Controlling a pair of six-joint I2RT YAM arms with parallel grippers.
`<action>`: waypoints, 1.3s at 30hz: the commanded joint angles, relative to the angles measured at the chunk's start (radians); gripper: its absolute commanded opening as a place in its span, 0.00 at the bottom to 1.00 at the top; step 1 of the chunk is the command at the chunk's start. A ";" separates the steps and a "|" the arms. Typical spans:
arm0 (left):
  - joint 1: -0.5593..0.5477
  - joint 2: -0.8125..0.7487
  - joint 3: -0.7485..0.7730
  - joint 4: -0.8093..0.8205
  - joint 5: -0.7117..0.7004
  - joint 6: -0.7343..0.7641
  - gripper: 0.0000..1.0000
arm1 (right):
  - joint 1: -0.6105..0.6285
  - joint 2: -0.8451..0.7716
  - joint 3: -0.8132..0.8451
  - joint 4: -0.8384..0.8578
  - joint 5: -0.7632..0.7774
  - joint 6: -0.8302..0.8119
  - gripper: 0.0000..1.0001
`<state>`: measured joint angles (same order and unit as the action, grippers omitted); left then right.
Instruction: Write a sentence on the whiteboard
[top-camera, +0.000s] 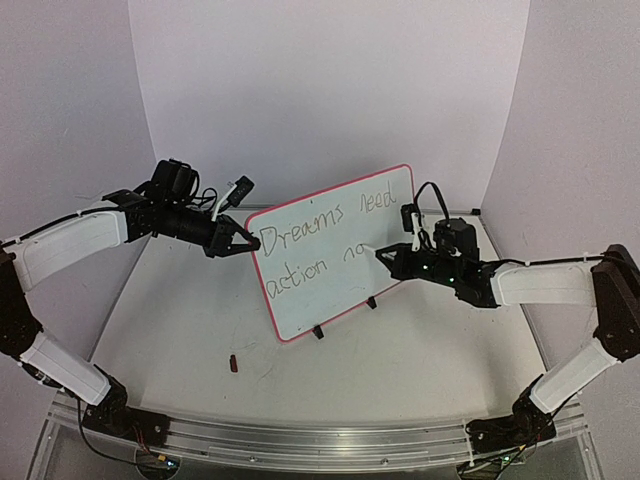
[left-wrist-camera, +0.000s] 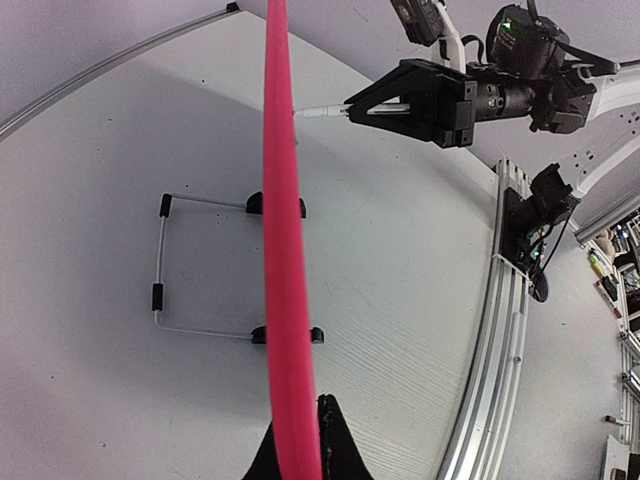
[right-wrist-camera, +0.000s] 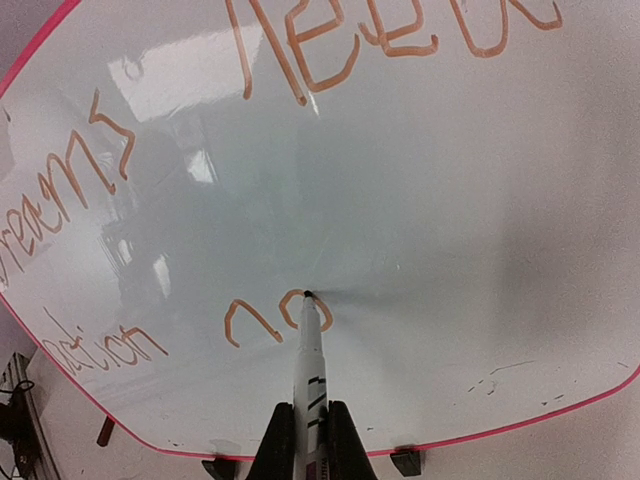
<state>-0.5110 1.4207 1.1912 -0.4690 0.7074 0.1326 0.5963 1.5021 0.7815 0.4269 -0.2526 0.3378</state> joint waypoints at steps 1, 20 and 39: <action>-0.033 0.052 -0.024 -0.134 -0.025 0.052 0.00 | -0.003 -0.065 0.014 0.027 -0.003 -0.009 0.00; -0.034 0.062 -0.022 -0.134 -0.023 0.052 0.00 | -0.003 -0.033 0.034 0.005 0.049 -0.031 0.00; -0.034 0.061 -0.021 -0.134 -0.022 0.052 0.00 | -0.003 0.008 -0.012 0.012 0.109 0.000 0.00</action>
<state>-0.5117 1.4261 1.1969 -0.4706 0.7078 0.1373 0.5961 1.4906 0.7868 0.4187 -0.1882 0.3218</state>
